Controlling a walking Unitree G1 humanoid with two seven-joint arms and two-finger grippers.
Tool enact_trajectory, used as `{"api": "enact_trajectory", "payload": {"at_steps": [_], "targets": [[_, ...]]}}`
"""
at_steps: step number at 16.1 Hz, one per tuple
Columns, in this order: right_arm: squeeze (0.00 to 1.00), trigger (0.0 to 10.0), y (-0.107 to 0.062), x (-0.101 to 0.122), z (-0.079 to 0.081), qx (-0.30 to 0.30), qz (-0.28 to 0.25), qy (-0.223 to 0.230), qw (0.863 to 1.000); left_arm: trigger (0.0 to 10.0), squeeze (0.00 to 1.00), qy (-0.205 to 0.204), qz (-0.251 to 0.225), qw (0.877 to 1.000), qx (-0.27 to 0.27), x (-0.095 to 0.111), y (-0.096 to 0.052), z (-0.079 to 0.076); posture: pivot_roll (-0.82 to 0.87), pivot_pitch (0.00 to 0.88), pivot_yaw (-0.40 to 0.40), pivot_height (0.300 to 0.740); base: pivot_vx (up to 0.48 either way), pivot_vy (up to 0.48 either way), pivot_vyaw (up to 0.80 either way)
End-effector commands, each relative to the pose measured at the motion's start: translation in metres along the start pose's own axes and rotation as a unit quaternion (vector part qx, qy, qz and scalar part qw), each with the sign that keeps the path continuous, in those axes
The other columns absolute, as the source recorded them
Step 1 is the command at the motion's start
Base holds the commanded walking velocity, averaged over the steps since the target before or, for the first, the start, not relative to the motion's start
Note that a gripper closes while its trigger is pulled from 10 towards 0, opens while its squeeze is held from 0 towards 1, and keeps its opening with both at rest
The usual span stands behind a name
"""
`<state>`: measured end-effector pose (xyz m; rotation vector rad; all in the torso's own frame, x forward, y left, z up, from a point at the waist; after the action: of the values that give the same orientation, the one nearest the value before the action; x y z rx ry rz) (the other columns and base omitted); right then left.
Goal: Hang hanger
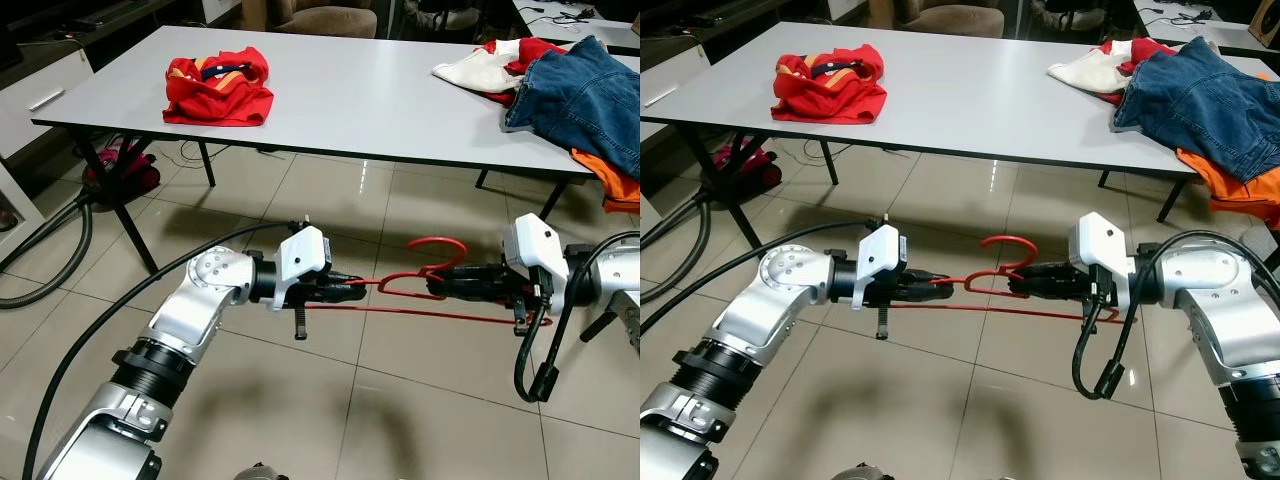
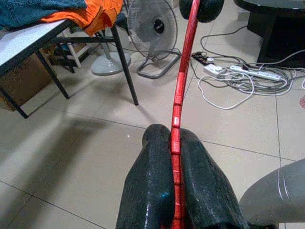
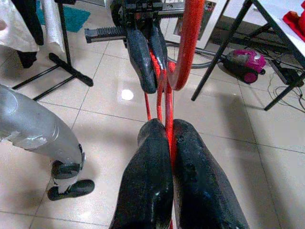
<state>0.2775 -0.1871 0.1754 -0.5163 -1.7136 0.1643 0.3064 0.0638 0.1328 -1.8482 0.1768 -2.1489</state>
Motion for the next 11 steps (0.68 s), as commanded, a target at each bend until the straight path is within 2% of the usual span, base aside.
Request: {"api": "enact_trajectory", "payload": {"at_steps": [1, 3, 4, 6, 7, 8, 9, 11], "targets": [[0.0, 0.0, -0.004, -0.005, 0.001, 0.002, 0.023, 0.002, 1.0, 10.0, 0.0, 0.017, -0.002, 1.0, -0.001, 0.01, -0.006, 0.003, -0.08, 0.0, 0.02, 0.74, 0.0, 0.0, 0.0], [0.0, 0.0, -0.004, -0.005, 0.001, 0.001, 0.023, 0.002, 1.0, 10.0, 0.0, 0.017, 0.003, 1.0, -0.011, 0.009, -0.007, 0.001, -0.08, 0.0, 0.021, 0.74, 0.0, 0.0, 0.0], [0.0, 0.0, -0.005, -0.006, 0.001, 0.001, 0.024, 0.003, 1.0, 10.0, 1.0, 0.012, 0.005, 1.0, -0.016, 0.008, -0.009, -0.001, -0.08, 0.0, 0.02, 0.74, 0.0, 0.0, 0.0], [0.0, 0.0, -0.004, -0.006, 0.001, 0.001, 0.024, 0.004, 1.0, 10.0, 1.0, 0.013, 0.009, 1.0, -0.009, 0.007, -0.013, 0.003, -0.08, 0.0, 0.018, 0.74, 0.0, 0.0, 0.0], [0.0, 0.0, -0.003, -0.006, 0.001, 0.0, 0.024, 0.005, 1.0, 10.0, 1.0, 0.013, 0.002, 1.0, 0.012, 0.01, -0.015, 0.011, -0.08, 0.0, 0.018, 0.74, 0.0, 0.0, 0.0], [0.0, 0.0, -0.001, -0.008, 0.002, -0.004, 0.022, 0.007, 1.0, 10.0, 1.0, 0.003, -0.029, 0.996, 0.085, 0.021, -0.018, 0.034, -0.08, 0.002, 0.017, 0.74, 0.0, 0.0, 0.0], [0.0, 0.0, 0.001, -0.011, 0.003, -0.008, 0.019, 0.013, 1.0, 10.0, 1.0, -0.009, -0.04, 0.994, 0.103, 0.023, -0.019, 0.04, -0.08, 0.004, 0.016, 0.74, 0.0, 0.0, 0.0], [0.0, 0.0, 0.003, -0.013, 0.004, -0.013, 0.015, 0.018, 1.0, 10.0, 1.0, -0.014, -0.041, 0.994, 0.102, 0.021, -0.018, 0.039, -0.08, 0.006, 0.018, 0.74, 0.0, 0.0, 0.0]]}}
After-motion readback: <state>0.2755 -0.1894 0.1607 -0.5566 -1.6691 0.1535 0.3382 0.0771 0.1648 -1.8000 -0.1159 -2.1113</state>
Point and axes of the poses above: a point about 5 cm out from each wrist's last joint towards the gripper, its own y axis pointing out of the wrist towards the gripper, its own x axis along the axis of the wrist's last joint, z = x × y, the point moved 3 cm from there along y, pointing out of the wrist towards the gripper, and after that the axes turned 1 degree about -y, right-handed, at the moved point
